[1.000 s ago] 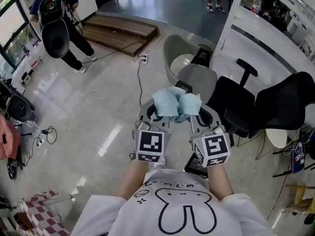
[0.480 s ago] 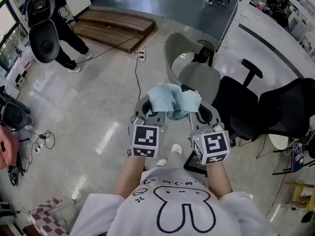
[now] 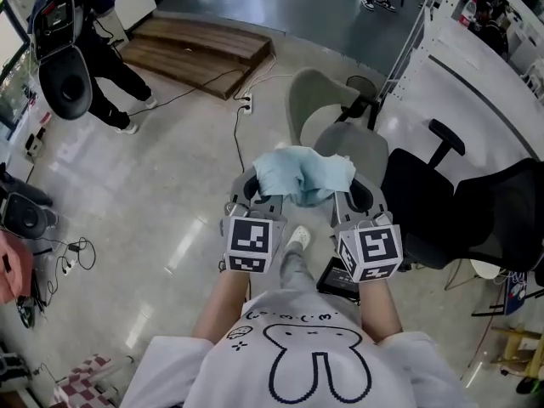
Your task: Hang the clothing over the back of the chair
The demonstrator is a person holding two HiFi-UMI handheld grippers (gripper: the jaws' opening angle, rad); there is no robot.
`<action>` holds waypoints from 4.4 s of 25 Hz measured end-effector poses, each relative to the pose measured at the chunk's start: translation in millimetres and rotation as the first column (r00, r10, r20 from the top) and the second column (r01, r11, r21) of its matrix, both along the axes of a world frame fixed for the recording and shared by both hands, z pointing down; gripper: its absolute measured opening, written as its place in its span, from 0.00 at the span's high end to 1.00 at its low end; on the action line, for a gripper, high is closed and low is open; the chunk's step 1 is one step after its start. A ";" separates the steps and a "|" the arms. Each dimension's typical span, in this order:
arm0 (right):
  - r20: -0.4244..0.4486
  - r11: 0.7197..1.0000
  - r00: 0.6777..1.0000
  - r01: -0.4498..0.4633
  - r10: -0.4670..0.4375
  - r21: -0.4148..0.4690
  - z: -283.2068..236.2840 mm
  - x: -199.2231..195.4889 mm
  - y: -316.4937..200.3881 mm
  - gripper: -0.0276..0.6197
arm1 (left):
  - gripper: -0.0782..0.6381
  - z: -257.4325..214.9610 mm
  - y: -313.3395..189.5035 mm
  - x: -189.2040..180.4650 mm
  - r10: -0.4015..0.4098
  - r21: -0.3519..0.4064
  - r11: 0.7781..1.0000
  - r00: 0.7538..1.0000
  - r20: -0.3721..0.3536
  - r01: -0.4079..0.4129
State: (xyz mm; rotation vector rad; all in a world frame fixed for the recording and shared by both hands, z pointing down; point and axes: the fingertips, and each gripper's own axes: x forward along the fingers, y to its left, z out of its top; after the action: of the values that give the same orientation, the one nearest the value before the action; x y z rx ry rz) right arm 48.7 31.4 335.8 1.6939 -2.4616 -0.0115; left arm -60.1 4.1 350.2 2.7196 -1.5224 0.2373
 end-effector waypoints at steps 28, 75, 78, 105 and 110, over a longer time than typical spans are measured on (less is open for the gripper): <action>-0.012 0.997 1.000 -0.011 0.010 -0.072 26.5 72.9 -264.4 0.91 | 0.83 29.4 -276.2 29.5 -0.064 -0.078 0.994 0.993 0.097 0.072; -0.274 0.731 0.962 -0.196 0.013 -0.654 265.7 106.9 -414.8 0.90 | 0.82 292.8 -477.7 14.6 0.715 -0.669 0.668 0.533 0.453 -0.326; -0.272 0.698 0.962 -0.194 -0.001 -0.690 280.6 109.0 -411.7 0.90 | 0.82 305.5 -480.1 20.7 0.726 -0.683 0.655 0.521 0.449 -0.323; -0.248 0.690 0.969 -0.184 0.007 -0.700 272.1 84.1 -419.0 0.69 | 0.38 384.0 -458.9 43.3 0.886 -0.809 0.449 0.309 0.346 -0.380; -0.232 0.719 0.972 -0.174 0.018 -0.673 252.1 79.3 -419.8 0.69 | 0.29 366.5 -456.8 51.8 0.893 -0.795 0.437 0.304 0.331 -0.421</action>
State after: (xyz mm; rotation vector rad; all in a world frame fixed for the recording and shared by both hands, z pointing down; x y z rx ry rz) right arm 128.0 -388.4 588.0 1.3734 -1.8512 0.6318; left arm -8.3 -452.8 716.7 2.5534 0.1083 1.6840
